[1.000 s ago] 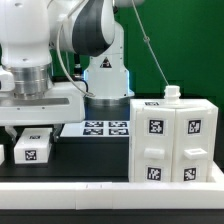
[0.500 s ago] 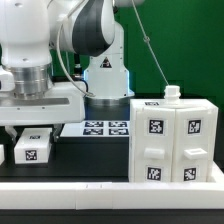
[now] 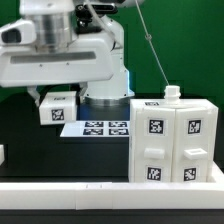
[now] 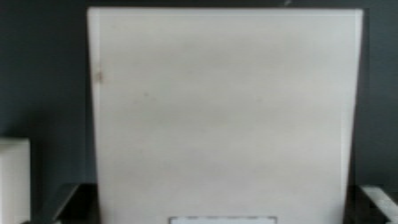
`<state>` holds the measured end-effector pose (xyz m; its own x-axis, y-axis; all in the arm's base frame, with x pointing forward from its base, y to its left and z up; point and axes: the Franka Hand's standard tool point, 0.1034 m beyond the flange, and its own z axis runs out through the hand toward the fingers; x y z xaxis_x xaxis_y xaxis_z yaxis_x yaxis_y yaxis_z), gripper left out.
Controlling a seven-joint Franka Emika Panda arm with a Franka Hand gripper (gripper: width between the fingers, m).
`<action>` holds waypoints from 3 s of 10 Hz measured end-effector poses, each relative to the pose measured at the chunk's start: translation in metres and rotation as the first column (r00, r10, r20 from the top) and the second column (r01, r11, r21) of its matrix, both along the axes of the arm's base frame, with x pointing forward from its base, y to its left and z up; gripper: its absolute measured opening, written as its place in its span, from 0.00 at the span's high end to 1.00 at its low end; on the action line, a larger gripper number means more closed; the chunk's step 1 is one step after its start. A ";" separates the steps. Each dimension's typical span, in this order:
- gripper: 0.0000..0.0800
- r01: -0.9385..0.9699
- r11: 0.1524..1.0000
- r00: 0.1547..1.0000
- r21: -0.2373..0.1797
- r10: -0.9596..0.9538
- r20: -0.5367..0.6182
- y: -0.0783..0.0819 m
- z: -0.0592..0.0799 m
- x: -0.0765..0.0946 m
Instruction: Assemble cabinet
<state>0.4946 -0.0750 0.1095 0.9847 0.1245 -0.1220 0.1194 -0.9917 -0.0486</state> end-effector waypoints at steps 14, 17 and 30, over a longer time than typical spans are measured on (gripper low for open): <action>0.30 0.007 0.999 1.000 -0.043 -0.006 0.029 0.096 0.089 0.077; 0.30 0.057 0.997 0.998 -0.047 -0.056 0.030 0.153 0.080 0.084; 0.30 0.076 0.996 0.996 -0.045 -0.074 0.056 0.177 0.060 0.098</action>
Offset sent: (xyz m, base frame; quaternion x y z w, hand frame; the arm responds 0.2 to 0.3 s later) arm 0.0000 0.0000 0.0000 0.0000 0.0000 0.0000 1.0000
